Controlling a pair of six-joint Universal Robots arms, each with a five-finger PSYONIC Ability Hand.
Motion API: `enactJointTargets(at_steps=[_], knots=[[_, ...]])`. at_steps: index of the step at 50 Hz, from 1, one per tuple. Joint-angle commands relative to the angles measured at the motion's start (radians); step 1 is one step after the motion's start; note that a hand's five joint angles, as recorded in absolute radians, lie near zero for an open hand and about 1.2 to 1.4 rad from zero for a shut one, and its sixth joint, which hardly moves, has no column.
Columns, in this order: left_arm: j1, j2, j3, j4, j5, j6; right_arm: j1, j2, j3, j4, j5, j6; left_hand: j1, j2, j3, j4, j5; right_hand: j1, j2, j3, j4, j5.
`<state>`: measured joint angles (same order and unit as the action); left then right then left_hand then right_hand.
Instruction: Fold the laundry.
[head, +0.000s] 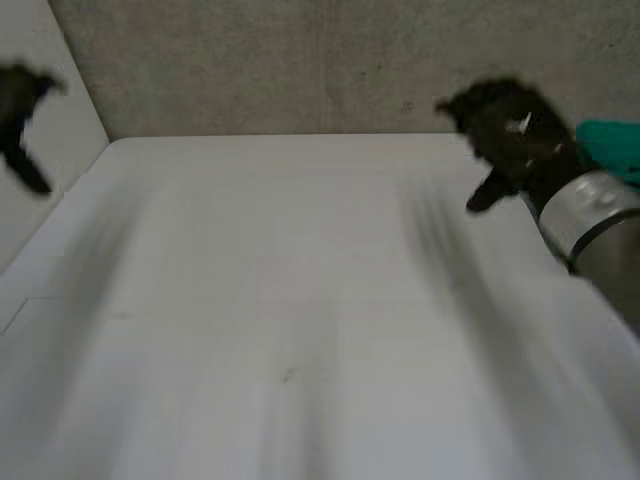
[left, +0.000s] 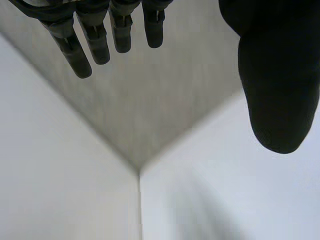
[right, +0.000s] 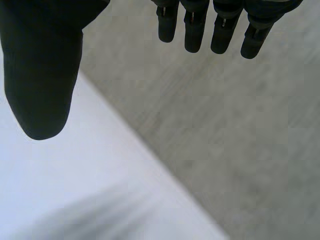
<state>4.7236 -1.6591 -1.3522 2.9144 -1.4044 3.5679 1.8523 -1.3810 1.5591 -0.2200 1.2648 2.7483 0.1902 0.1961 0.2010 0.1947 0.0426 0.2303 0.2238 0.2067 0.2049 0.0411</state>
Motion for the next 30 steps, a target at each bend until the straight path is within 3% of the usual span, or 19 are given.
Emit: enactJointTargets(at_steps=[1, 8, 18, 23, 30], knots=[[0.197, -0.044, -0.269, 0.103, 0.015, 0.198, 0.018, 0.109, 0.001, 0.039, 0.087, -0.081, -0.016, -0.022, -0.026, -0.02, -0.043, -0.056, -0.049, -0.032, -0.03, -0.041], [0.28, -0.132, -0.403, 0.276, 0.019, 0.253, 0.01, 0.112, -0.011, 0.034, 0.088, -0.079, -0.016, -0.022, -0.026, -0.02, -0.043, -0.056, -0.049, -0.032, -0.03, -0.041], [0.248, -0.289, -0.305, 0.348, 0.015, 0.304, 0.005, 0.112, -0.014, 0.021, 0.094, -0.065, -0.016, -0.022, -0.026, -0.02, -0.043, -0.056, -0.049, -0.032, -0.03, -0.041], [0.116, -0.33, -0.167, 0.385, -0.007, 0.205, 0.008, 0.114, -0.005, -0.018, 0.139, -0.039, -0.015, -0.021, -0.026, -0.019, -0.042, -0.056, -0.049, -0.032, -0.03, -0.041], [0.053, -0.282, -0.085, 0.377, -0.07, -0.047, 0.004, 0.102, -0.014, -0.035, 0.174, -0.035, -0.012, -0.018, -0.023, -0.016, -0.039, -0.056, -0.049, -0.032, -0.03, -0.041]])
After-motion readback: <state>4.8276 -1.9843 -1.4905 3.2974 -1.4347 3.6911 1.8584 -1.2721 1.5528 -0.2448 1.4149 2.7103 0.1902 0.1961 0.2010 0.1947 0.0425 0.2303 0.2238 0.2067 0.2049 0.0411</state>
